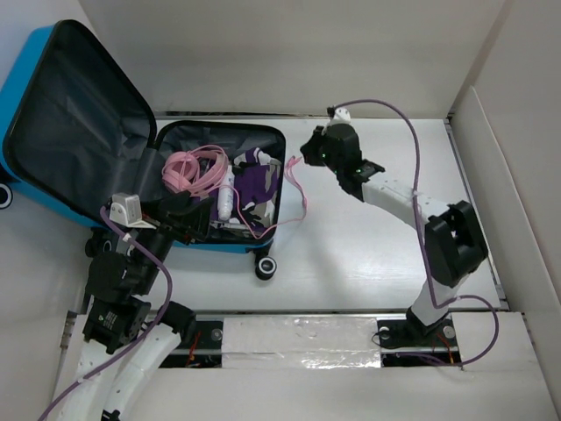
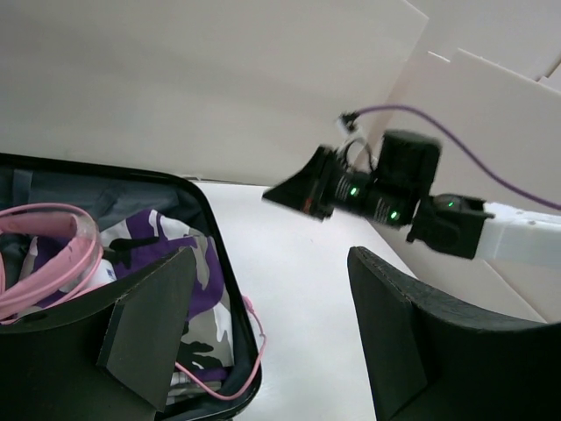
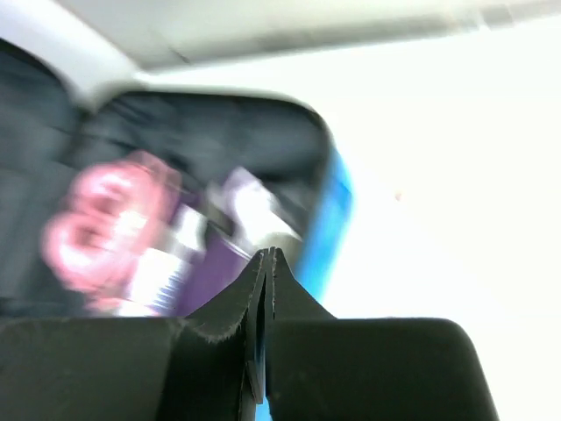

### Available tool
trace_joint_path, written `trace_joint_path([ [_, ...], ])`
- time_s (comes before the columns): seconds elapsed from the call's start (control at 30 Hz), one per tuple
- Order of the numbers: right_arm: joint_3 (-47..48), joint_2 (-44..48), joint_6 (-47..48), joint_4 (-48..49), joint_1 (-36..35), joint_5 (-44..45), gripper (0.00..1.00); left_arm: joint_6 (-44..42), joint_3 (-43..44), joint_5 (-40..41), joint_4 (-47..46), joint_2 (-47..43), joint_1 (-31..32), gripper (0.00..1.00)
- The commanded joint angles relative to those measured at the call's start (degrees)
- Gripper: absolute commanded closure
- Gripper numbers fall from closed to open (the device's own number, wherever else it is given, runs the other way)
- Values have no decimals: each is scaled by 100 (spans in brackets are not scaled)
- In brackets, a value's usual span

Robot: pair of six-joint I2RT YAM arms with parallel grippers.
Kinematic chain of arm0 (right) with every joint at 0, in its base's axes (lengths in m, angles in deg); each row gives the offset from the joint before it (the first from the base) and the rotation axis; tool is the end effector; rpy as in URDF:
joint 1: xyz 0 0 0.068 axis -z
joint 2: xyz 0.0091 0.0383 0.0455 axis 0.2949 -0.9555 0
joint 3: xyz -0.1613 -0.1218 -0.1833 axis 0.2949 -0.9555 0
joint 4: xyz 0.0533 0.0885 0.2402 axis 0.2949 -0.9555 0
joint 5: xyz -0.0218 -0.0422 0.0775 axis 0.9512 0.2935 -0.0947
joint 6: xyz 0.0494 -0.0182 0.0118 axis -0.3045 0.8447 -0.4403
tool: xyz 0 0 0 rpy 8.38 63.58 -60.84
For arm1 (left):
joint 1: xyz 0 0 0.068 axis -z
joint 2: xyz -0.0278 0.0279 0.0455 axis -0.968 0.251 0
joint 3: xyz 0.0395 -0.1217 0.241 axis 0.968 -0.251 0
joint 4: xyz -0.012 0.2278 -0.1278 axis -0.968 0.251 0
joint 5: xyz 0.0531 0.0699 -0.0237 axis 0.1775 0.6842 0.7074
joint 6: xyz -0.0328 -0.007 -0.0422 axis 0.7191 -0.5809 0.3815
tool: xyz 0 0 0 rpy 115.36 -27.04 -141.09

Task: Pack the luggage

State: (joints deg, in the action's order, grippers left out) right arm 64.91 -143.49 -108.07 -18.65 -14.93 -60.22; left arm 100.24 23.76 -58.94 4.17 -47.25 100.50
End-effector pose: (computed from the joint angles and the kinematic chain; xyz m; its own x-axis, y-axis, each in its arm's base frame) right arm 0.3581 0.2219 0.3219 -0.3906 0.3129 -0.8657 -0.3341 0.8282 0.4501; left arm 0.0569 -0.0276 0.4028 0.1563 -0.4657 -0.8711 0.5374 0.7800 -0.3206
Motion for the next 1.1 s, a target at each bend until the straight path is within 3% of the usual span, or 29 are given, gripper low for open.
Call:
trace_joint_path([
  [0.0,-573,-278,138,-314,-211,707,95,6,-1,-103,-328,79,-8,32],
  [0.07,-767,-348,155,-570,-211,763,75,6,-1,-121,-337,96,-8,32],
  [0.1,-794,-383,155,-666,-272,737,46,6,-1,-121,-337,97,-8,32],
  [0.13,-803,-409,164,-728,-273,754,36,6,-1,-121,-328,114,-8,32],
  [0.2,-811,-515,173,-1141,-334,851,35,6,-10,-164,-337,158,-8,32],
  [0.47,-768,-1042,147,-1546,-633,1053,47,14,-28,-200,-346,176,-8,32],
  [0.73,-574,-1411,85,-1748,-633,1308,51,23,-36,-235,-346,149,-8,32],
  [0.77,-566,-1447,76,-1722,-633,1308,54,23,-28,-244,-346,149,-8,32],
  [0.9,-687,-1351,15,-1538,-528,1308,97,23,-36,-244,-337,141,-8,32],
  [1.07,-1110,-219,-21,-836,-405,1519,100,23,-36,-252,-337,141,-8,32],
])
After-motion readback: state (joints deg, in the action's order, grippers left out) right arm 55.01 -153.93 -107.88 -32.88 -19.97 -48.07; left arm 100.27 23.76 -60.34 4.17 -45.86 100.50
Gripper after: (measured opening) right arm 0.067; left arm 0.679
